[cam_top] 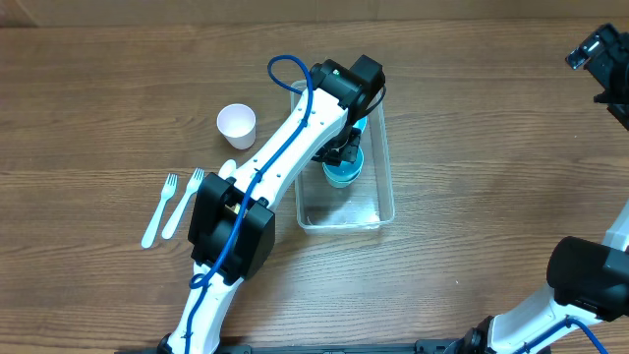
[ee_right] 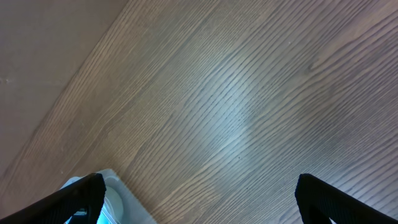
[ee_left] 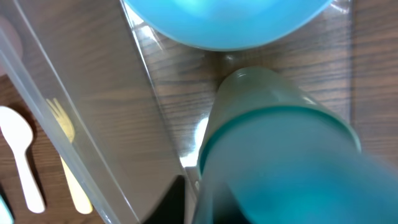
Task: Pack container
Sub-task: 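Return the left gripper and grasp the pink cup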
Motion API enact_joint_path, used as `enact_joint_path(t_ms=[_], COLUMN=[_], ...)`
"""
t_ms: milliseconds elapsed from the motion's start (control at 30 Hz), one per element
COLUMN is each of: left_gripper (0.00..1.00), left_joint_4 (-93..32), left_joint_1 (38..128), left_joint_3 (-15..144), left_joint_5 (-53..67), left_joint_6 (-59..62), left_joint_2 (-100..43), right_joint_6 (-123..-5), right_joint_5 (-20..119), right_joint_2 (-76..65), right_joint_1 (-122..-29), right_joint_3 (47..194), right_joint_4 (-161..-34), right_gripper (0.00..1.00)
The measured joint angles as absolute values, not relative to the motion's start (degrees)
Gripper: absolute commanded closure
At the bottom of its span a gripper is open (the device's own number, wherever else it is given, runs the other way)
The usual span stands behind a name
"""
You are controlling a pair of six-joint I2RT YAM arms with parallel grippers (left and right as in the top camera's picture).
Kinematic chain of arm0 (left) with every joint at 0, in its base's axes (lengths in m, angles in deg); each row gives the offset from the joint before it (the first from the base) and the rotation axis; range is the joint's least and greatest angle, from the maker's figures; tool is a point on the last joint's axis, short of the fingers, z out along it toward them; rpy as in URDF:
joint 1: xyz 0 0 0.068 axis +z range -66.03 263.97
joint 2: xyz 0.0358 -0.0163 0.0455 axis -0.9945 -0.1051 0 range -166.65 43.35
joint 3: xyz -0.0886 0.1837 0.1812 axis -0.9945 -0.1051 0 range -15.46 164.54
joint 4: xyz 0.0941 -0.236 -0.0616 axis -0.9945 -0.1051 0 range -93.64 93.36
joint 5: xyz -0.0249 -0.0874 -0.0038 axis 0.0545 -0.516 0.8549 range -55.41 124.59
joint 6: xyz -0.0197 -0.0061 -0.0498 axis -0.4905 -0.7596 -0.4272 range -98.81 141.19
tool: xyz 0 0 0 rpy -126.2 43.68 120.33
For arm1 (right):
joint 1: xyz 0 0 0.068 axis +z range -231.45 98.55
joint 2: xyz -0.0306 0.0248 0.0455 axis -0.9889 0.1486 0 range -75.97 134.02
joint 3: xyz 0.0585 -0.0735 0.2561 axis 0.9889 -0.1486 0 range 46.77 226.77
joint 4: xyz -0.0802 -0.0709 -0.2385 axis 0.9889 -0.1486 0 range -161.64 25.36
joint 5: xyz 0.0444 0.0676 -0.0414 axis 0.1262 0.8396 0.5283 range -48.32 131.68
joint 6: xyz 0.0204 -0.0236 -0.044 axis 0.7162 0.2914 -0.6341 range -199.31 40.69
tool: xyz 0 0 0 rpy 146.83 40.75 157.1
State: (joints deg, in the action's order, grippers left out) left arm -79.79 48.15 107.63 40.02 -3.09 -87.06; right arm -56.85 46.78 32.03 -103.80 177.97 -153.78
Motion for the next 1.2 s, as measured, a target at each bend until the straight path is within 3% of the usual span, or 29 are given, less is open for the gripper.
enact_joint_path(t_ms=[67, 233, 467, 533, 667, 767, 967, 1200], left_gripper=[0.46, 0.45, 0.21, 0.18, 0.18, 0.24, 0.25, 0.27], left_joint_4=[-79.27, -81.78, -92.82, -92.95, -93.15, -93.04, -84.29, -74.61], left_joint_1=[48.15, 48.15, 48.48, 49.51, 55.52, 63.80, 80.20, 81.24], left_joint_3=[107.63, 110.32, 129.90, 132.77, 133.84, 132.90, 123.00, 107.98], left_joint_5=[40.13, 40.21, 44.98, 47.56, 50.49, 49.74, 39.73, 32.91], left_joint_6=[-3.22, -3.74, -3.61, -3.48, -3.55, -3.55, -2.10, 0.35], left_joint_2=[-87.06, -87.06, -86.45, -84.79, -82.69, -82.84, -83.04, -83.15], right_joint_6=[-56.85, -56.85, -56.85, -56.88, -56.85, -56.83, -56.85, -56.85], right_joint_5=[46.81, 46.76, 46.78, 46.76, 46.78, 46.78, 46.78, 46.78], right_joint_2=[32.03, 32.03, 32.03, 32.03, 32.03, 32.03, 32.03, 32.03], right_joint_1=[-103.83, -103.80, -103.80, -103.80, -103.80, -103.83, -103.80, -103.83], right_joint_3=[177.97, 177.97, 177.97, 177.95, 177.97, 177.97, 177.97, 177.97], right_joint_4=[-153.76, -153.76, -153.76, -153.74, -153.76, -153.76, -153.78, -153.76], right_gripper=[0.00, 0.00, 0.00, 0.00, 0.00, 0.00, 0.00, 0.00])
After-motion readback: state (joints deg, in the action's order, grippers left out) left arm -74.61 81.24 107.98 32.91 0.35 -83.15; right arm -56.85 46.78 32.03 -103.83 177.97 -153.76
